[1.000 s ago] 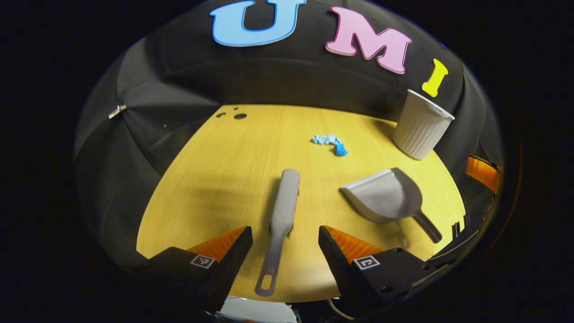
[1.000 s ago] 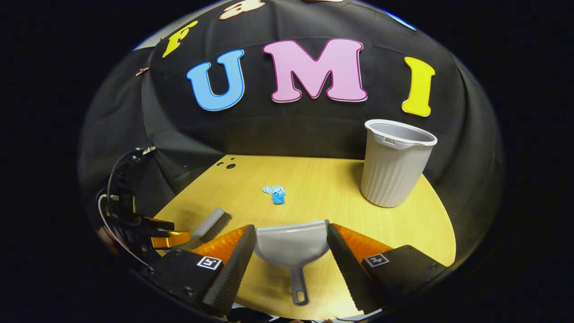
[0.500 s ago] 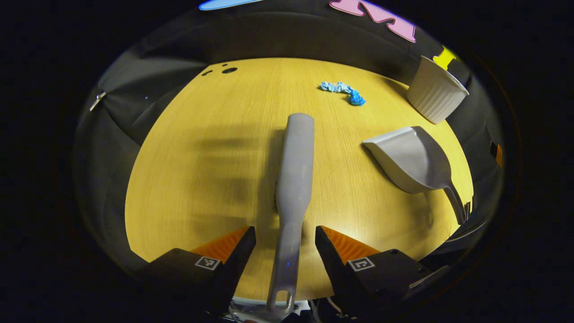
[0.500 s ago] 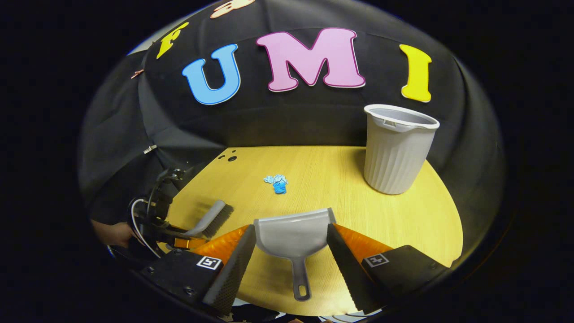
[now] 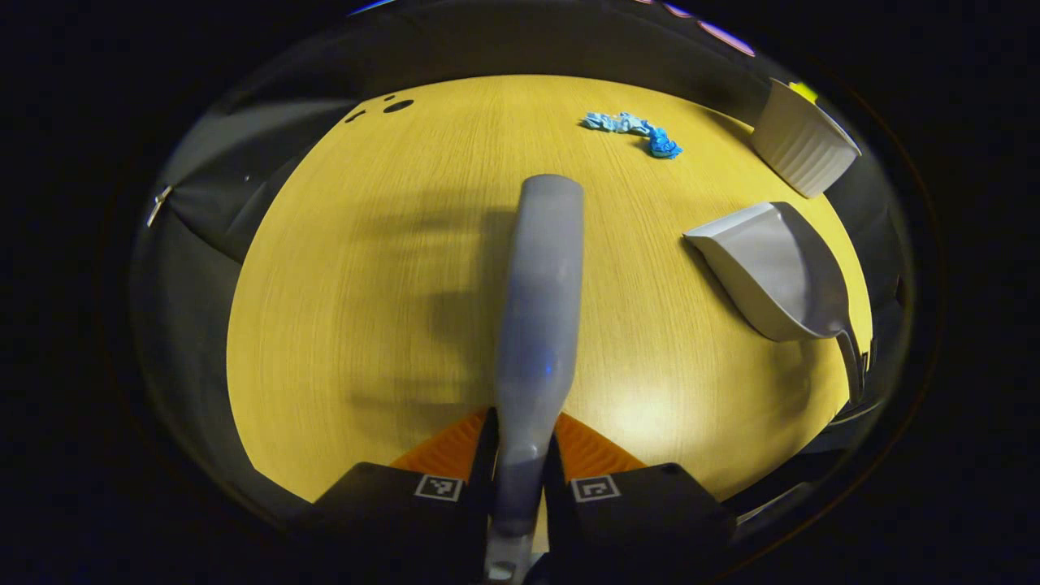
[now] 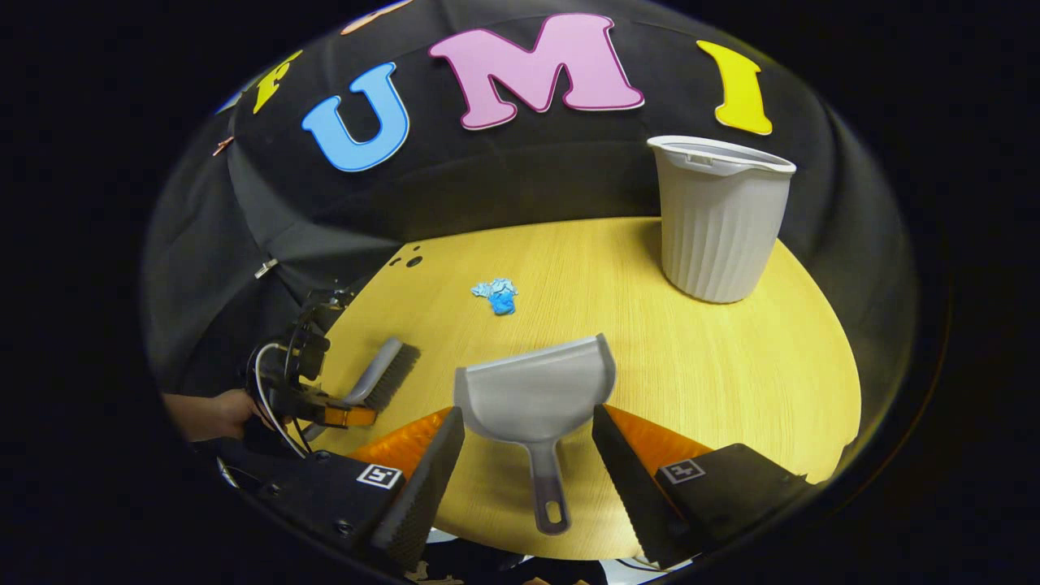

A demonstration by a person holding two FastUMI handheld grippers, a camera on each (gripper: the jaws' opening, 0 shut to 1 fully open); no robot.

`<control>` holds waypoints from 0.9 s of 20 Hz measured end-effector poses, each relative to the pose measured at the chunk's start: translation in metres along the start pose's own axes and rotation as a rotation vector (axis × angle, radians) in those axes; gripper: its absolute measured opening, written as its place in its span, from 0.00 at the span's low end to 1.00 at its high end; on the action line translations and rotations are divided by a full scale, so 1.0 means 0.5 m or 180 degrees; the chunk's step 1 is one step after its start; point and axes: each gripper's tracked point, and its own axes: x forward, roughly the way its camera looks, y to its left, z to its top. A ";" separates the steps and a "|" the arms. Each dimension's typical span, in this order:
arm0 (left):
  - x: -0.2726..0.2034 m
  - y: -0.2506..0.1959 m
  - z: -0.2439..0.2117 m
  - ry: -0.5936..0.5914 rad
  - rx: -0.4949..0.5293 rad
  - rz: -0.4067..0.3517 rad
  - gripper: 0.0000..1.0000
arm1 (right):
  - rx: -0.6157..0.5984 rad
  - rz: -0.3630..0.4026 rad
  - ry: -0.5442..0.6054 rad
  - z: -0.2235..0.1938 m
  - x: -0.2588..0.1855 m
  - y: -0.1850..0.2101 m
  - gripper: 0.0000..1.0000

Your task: Pick up the small broom and dustpan from the desktop, sweep the trash into the dustpan with the broom, and then empty the trash into the garbage bin.

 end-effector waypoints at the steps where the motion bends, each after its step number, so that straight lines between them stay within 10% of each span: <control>1: -0.001 -0.002 0.006 -0.0059 0.0004 -0.0006 0.28 | -0.0039 0.0013 0.0061 -0.010 0.007 0.002 0.99; 18: -0.132 0.040 0.021 -0.0817 -0.0619 -0.0191 0.28 | -0.0429 -0.0344 0.1129 -0.216 0.145 -0.056 0.99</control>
